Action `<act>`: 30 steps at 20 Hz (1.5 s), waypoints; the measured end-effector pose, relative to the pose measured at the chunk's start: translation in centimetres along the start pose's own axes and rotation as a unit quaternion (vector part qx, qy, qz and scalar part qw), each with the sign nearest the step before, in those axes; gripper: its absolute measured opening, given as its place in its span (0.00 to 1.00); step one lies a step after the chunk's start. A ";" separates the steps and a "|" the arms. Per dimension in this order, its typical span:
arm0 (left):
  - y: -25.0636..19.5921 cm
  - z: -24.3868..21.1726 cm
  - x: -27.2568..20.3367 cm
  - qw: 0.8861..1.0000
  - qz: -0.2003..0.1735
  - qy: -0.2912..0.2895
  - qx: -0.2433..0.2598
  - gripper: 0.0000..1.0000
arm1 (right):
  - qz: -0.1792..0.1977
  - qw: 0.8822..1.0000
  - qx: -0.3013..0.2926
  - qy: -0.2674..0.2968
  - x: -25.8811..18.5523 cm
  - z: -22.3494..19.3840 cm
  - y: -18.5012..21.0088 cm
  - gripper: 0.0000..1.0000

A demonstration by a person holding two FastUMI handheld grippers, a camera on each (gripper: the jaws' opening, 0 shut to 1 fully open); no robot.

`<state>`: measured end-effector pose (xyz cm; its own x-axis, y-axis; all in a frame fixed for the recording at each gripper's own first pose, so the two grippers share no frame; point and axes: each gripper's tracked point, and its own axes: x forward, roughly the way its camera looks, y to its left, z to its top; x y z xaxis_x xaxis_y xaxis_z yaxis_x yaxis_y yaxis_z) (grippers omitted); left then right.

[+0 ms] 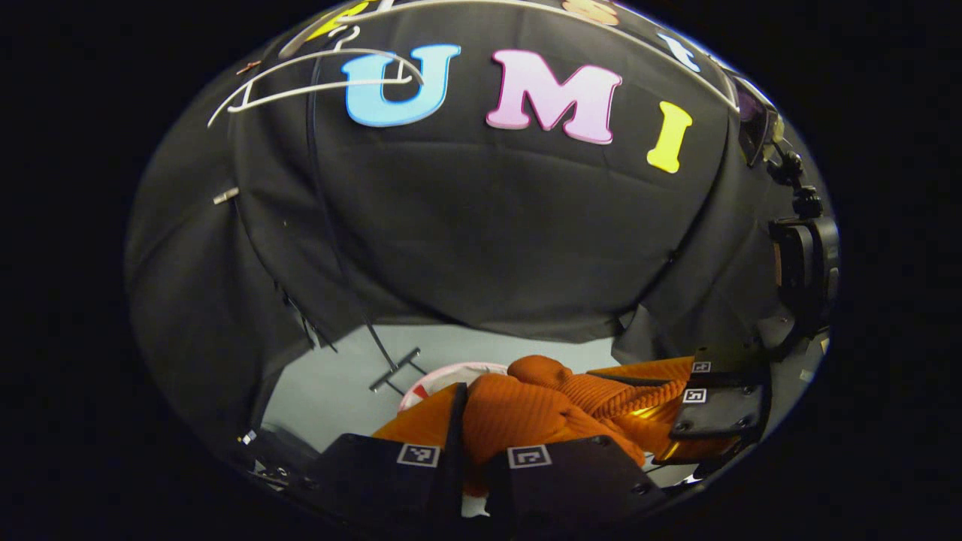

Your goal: Grasp the clothes on the hanger with both hands and then place them into the laundry hamper below.

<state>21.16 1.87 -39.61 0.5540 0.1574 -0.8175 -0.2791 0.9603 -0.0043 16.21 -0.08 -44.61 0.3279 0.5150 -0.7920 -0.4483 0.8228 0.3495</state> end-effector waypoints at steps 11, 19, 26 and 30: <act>4.9 -2.4 -0.8 0.998 0.046 0.035 -0.030 0.95 | -0.046 0.998 -0.030 0.019 -1.2 -1.1 -3.8 0.98; 6.5 -3.4 -4.5 0.998 0.053 0.004 -0.017 0.95 | -0.039 0.999 -0.025 0.005 -2.8 -1.2 -0.7 0.99; 7.6 0.2 -12.7 0.994 0.026 -0.104 0.026 0.95 | -0.069 0.995 -0.025 -0.069 -7.6 1.8 4.6 0.99; 9.6 1.9 -18.9 0.985 0.003 -0.161 0.058 0.96 | -0.100 0.983 -0.006 -0.155 -13.0 4.9 9.0 0.98</act>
<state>9.47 8.57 -23.13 0.7783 0.2096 -0.5918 -0.2017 0.9761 0.0805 11.92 1.81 -28.69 0.6474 0.3929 -0.6531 -0.3576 0.9133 0.1950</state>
